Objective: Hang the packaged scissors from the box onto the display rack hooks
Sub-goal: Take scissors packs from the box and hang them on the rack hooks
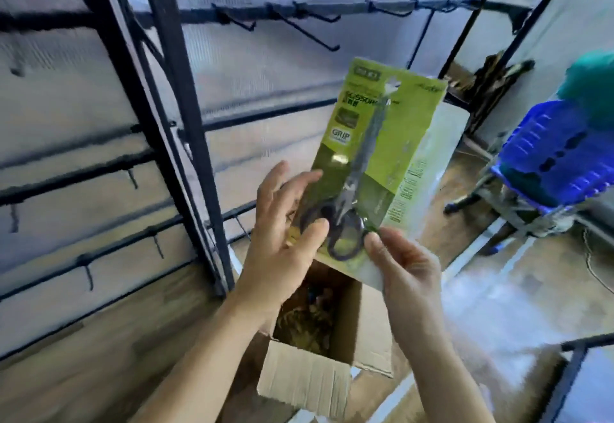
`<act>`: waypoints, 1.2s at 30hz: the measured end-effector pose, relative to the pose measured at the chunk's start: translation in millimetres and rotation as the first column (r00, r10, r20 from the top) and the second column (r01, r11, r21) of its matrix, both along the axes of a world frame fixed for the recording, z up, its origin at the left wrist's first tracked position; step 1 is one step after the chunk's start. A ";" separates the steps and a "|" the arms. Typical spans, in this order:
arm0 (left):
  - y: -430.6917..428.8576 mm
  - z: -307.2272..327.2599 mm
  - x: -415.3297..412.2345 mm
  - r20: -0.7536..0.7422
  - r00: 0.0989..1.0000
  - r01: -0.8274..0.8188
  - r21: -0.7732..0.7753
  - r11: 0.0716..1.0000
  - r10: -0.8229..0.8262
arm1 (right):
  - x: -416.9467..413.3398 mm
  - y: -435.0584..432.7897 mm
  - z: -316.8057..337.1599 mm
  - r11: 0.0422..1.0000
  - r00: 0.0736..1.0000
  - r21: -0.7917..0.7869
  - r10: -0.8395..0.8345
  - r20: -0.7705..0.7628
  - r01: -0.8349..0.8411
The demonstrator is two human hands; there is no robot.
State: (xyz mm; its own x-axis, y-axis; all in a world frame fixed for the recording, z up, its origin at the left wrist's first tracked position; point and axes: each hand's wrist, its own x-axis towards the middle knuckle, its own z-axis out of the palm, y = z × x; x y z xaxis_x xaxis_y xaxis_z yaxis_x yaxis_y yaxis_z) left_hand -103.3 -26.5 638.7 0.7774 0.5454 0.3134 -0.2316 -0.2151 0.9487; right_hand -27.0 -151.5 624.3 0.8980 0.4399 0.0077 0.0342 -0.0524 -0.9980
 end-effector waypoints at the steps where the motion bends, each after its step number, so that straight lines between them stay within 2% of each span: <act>1: 3.2 10.6 -9.9 0.024 0.998 -0.054 -0.051 0.997 0.055 | -9.9 6.5 7.6 1.000 0.999 -0.019 0.025 0.042 -0.025; 4: 19.9 38.0 -48.4 0.054 0.985 -0.157 -0.082 0.984 0.161 | -39.8 30.7 36.0 0.987 0.984 0.059 0.139 0.111 -0.147; 7: 41.8 59.0 -94.5 0.066 0.964 -0.258 -0.004 0.966 0.258 | -70.0 58.4 57.9 0.951 0.938 0.106 0.262 0.226 -0.291; 9: 58.0 67.5 -125.8 0.084 0.925 -0.379 0.103 0.920 0.372 | -94.7 79.8 73.9 0.942 0.926 0.141 0.258 0.276 -0.304; 11: 78.4 70.0 -157.3 0.114 0.853 -0.521 0.209 0.827 0.509 | -121.3 100.8 82.2 0.960 0.902 0.147 0.165 0.398 -0.240; 13: 96.3 70.7 -189.5 0.109 0.785 -0.615 0.254 0.746 0.610 | -156.5 125.6 92.7 0.983 0.812 0.064 0.106 0.574 -0.173; 14: 102.7 72.7 -204.1 0.098 0.766 -0.638 0.242 0.731 0.635 | -176.9 139.8 96.2 0.989 0.734 -0.003 0.111 0.670 -0.147; 16: 112.5 77.2 -230.8 0.097 0.744 -0.665 0.214 0.716 0.661 | -218.5 166.4 96.5 0.977 0.458 -0.188 0.215 0.862 -0.103; 17: 115.9 80.8 -242.8 0.122 0.727 -0.686 0.173 0.706 0.676 | -238.2 179.0 94.1 0.958 0.337 -0.277 0.287 0.897 -0.080; 18: 122.5 77.7 -255.0 0.144 0.705 -0.708 0.079 0.702 0.695 | -254.6 190.9 91.2 0.938 0.260 -0.340 0.347 0.901 -0.070; 21: 144.0 70.6 -295.9 0.134 0.681 -0.611 -0.438 0.659 0.720 | -296.8 218.9 90.7 0.899 0.199 -0.423 0.438 0.877 -0.116; 22: 150.4 70.0 -310.3 0.127 0.699 -0.571 -0.492 0.657 0.703 | -308.5 225.4 90.8 0.881 0.189 -0.448 0.471 0.862 -0.153; 25: 168.3 70.7 -350.4 0.156 0.670 -0.628 -0.400 0.667 0.725 | -338.3 241.2 88.5 0.791 0.061 -0.564 0.592 0.804 -0.237; 26: 173.4 72.2 -363.3 0.151 0.654 -0.668 -0.345 0.659 0.741 | -346.0 245.5 89.6 0.750 0.033 -0.574 0.616 0.787 -0.329; 27: 178.4 73.5 -375.0 0.154 0.654 -0.676 -0.320 0.664 0.741 | -351.9 249.9 93.1 0.724 0.064 -0.525 0.611 0.789 -0.447; 29: 190.0 77.1 -399.4 0.172 0.652 -0.642 -0.394 0.658 0.738 | -357.1 259.5 104.0 0.711 0.252 -0.327 0.578 0.776 -0.623; 32: 202.8 85.8 -429.9 0.163 0.635 -0.627 -0.462 0.627 0.755 | -362.1 276.4 113.9 0.817 0.539 -0.075 0.443 0.717 -0.572; 34: 209.9 91.3 -443.4 0.158 0.623 -0.625 -0.489 0.609 0.766 | -373.8 285.8 114.7 0.808 0.689 0.014 0.493 0.531 -0.589; 35: 213.2 93.8 -448.6 0.171 0.612 -0.618 -0.505 0.602 0.772 | -381.2 289.7 114.5 0.768 0.715 0.047 0.570 0.405 -0.639; 36: 216.3 94.7 -452.7 0.180 0.605 -0.618 -0.508 0.600 0.776 | -388.7 293.2 114.0 0.717 0.698 0.070 0.646 0.309 -0.694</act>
State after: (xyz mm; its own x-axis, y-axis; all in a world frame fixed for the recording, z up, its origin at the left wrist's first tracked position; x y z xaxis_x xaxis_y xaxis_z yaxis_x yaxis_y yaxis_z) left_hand -556.0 189.8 733.4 -0.0243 0.9916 0.1269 -0.4829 -0.1227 0.8670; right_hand -415.7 141.7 738.3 0.3202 0.8931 0.3159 0.2367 0.2474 -0.9396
